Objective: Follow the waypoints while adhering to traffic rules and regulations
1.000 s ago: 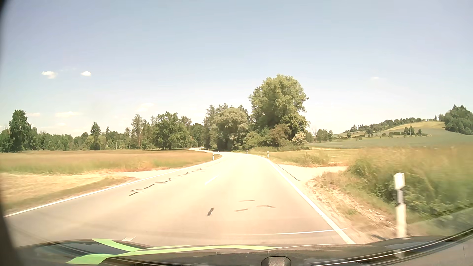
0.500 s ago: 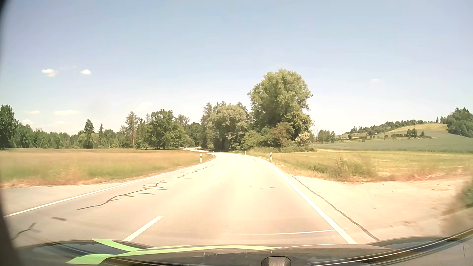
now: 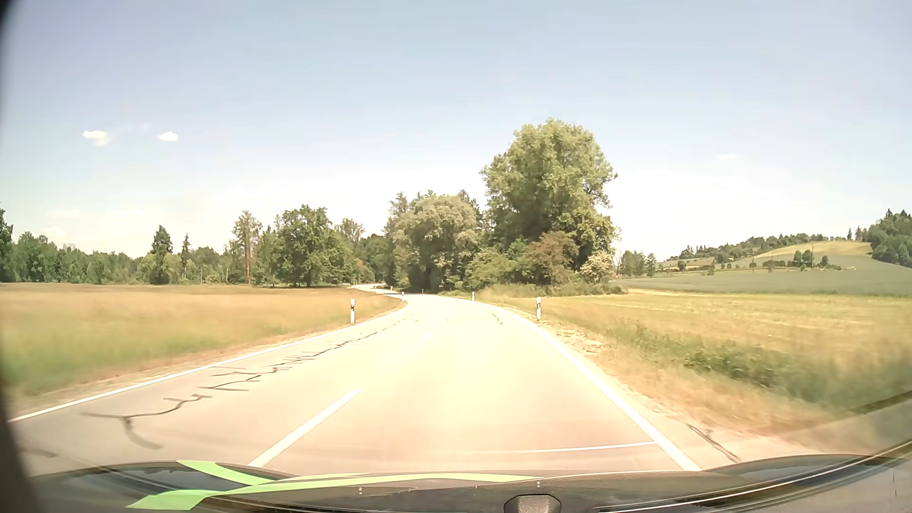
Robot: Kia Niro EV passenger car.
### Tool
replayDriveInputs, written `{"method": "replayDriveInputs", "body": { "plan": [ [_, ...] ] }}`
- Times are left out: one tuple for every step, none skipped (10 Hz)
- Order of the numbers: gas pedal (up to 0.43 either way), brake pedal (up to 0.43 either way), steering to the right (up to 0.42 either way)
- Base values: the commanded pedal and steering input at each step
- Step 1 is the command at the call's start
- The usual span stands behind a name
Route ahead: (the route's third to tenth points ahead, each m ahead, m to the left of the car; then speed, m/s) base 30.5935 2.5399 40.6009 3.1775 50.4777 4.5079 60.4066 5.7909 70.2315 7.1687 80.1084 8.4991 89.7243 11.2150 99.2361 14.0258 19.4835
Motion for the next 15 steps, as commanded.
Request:
{"method": "replayDriveInputs", "body": {
  "plan": [
    [0.150, 0.000, -0.001],
    [0.169, 0.000, -0.001],
    [0.177, 0.000, -0.001],
    [0.209, 0.000, -0.004],
    [0.209, 0.000, -0.006],
    [0.209, 0.000, -0.007],
    [0.220, 0.000, -0.007],
    [0.220, 0.000, -0.007],
    [0.220, 0.000, -0.007],
    [0.220, 0.000, -0.009],
    [0.197, 0.000, -0.011],
    [0.197, 0.000, -0.012],
    [0.197, 0.000, -0.012],
    [0.197, 0.000, -0.013],
    [0.177, 0.000, -0.016]
  ]
}}
